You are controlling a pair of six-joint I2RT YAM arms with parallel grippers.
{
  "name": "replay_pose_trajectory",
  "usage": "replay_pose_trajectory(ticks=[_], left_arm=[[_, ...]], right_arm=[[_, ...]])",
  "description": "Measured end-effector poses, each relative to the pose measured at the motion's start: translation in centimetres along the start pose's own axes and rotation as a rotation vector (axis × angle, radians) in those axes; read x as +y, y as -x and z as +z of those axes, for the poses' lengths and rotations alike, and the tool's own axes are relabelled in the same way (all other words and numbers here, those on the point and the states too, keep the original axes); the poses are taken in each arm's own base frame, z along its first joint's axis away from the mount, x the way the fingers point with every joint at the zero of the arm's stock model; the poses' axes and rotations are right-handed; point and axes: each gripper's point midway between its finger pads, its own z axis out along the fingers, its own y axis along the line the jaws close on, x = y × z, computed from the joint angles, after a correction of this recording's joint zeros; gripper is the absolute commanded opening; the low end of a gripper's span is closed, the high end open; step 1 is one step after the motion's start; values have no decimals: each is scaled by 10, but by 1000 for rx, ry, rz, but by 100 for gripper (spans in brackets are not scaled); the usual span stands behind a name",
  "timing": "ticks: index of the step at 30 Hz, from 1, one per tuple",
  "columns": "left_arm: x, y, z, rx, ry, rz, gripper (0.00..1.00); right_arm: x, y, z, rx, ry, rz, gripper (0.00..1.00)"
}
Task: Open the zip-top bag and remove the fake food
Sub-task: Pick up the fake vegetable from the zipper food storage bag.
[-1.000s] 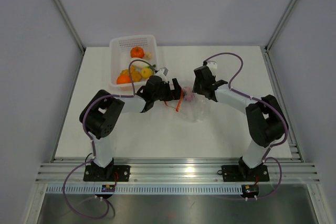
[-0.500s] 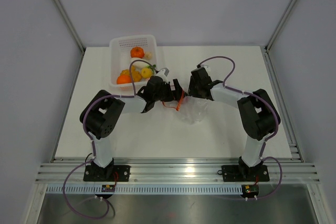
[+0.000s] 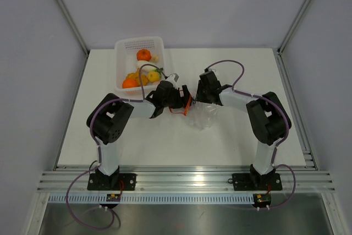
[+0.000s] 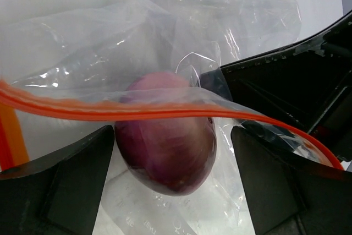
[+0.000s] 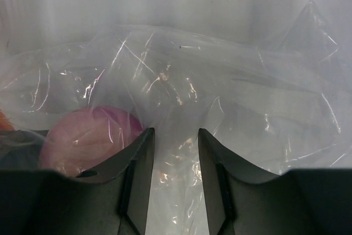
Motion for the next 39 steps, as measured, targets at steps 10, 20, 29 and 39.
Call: replay_pose_trajectory(ticks=[10,20,29,39], left_arm=[[-3,-2,4,8,-4,-1,54],[-6,-3,4,28,-13,-3,48],[-16,-6,-9,84,-20,-3,49],[-26,7,-34,121,37,-1,48]], right_arm=[[6,0,0,3,30,8,39],[0,-1,0,7,4,19,34],[-49,5,5,22,-77,147,35],[-64,7,5,24,-107,183,35]])
